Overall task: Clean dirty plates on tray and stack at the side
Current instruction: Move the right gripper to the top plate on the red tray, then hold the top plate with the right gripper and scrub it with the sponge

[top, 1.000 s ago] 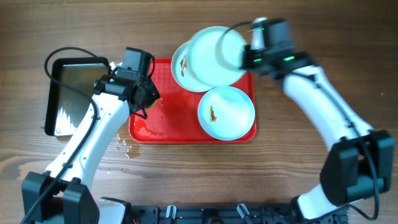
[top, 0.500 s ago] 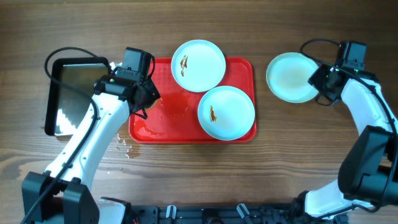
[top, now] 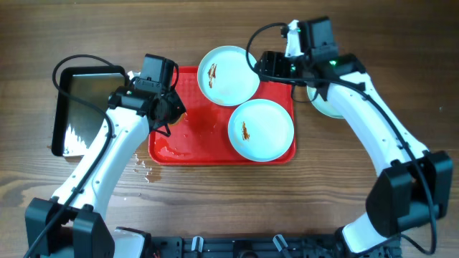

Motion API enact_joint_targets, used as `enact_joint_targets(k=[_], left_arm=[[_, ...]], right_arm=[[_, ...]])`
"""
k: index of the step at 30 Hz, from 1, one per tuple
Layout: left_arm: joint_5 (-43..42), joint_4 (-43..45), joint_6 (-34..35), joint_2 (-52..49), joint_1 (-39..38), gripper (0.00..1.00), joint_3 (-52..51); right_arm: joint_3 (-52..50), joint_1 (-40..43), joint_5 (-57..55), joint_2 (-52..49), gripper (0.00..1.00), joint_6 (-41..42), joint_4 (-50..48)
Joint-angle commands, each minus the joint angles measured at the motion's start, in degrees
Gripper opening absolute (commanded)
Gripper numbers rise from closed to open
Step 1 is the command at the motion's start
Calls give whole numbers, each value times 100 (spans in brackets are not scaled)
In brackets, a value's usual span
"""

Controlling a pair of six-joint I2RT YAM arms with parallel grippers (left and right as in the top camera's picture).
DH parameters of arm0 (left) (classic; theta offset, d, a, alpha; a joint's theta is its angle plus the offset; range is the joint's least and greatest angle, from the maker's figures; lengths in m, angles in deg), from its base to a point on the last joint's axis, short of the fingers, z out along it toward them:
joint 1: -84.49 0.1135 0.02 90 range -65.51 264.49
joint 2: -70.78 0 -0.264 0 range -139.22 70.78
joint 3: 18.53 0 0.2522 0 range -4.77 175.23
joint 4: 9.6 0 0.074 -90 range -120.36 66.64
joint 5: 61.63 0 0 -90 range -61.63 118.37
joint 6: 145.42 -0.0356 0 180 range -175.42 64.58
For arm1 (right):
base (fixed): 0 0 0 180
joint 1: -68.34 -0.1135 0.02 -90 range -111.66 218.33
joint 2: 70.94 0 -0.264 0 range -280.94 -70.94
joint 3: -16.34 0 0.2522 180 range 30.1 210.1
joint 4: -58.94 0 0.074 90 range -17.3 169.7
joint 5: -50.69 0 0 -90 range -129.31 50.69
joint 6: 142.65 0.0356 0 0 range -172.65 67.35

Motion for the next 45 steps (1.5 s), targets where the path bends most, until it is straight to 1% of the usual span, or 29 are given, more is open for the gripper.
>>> enact_joint_targets(k=[1, 4, 5, 6, 7, 8, 9, 10, 12, 16, 17, 18, 20, 22, 24, 25, 28, 29, 31, 32, 33, 36, 40, 43, 44, 45], left_arm=[[-98, 17, 55, -28, 20, 4, 55], [-258, -13, 52, -37, 20, 4, 55], [-289, -9, 52, -37, 20, 4, 55], [-286, 0, 52, -37, 20, 4, 55], [-286, 2, 52, -37, 20, 4, 55], [-286, 0, 52, -37, 20, 4, 55], [-284, 2, 52, -37, 20, 4, 55], [-284, 13, 50, -37, 20, 4, 55], [-284, 0, 48, -37, 20, 4, 55], [-284, -7, 48, -37, 20, 4, 55], [-284, -7, 48, -37, 20, 4, 55], [-284, -7, 48, -37, 20, 4, 55], [-284, -4, 48, -37, 20, 4, 55], [-280, -4, 28, -37, 20, 4, 55], [-61, 70, -271, -37, 26, 4, 55], [66, 127, -275, -37, 26, 4, 55], [61, 398, -549, -39, 26, 4, 55], [59, 529, -647, -39, 26, 4, 55], [57, 601, -833, -66, 26, 4, 55], [33, 599, -876, -122, 24, 4, 55], [-13, 603, -876, -210, 24, 4, 52], [-205, 649, -876, -758, 24, 4, 44], [-1128, 955, -876, -1394, 24, 4, 44], [-1259, 1235, -876, -1801, 24, 4, 44], [-1419, 1322, -876, -1921, 24, 4, 44], [-1810, 1425, -879, -2076, 20, 4, 44]], right_arm=[[503, -173, -817, -717, 82, -44, -26], [503, -323, -1049, -1329, 82, 181, -566], [503, -348, -1049, -1471, 81, 317, -697], [503, -365, -1049, -1687, 76, 481, -817], [501, -367, -1047, -1864, 66, 627, -859], [501, -367, -1019, -2037, 49, 669, -909], [498, -369, -984, -2190, 38, 667, -973], [498, -372, -988, -2273, 34, 662, -1019], [485, -380, -986, -2363, 34, 664, -1073], [476, -428, -977, -2455, 15, 664, -1038], [476, -466, -826, -2455, 6, 664, -1051], [476, -511, -535, -2455, 4, 658, -1123], [476, -702, 267, -2455, 4, 640, -1443], [476, -951, 529, -2455, 4, 706, -1602], [476, -1154, 501, -2455, 4, 708, -1405], [476, -1244, 391, -2455, 4, 710, -1241], [476, -1478, 96, -2455, 4, 706, -826], [476, -1532, 98, -2455, 4, 638, -739], [476, -1622, 94, -2455, 4, 234, -535], [476, -1650, 98, -2455, 6, 166, -417], [476, -1655, 98, -2455, 4, 170, -387], [476, -1655, 142, -2455, 4, 173, -376], [476, -1655, 142, -2455, 4, 326, -378], [476, -1655, 140, -2455, 5, 323, -372], [476, -1655, 140, -2455, 4, 321, -372], [476, -1655, 140, -2455, 4, 321, -367]])
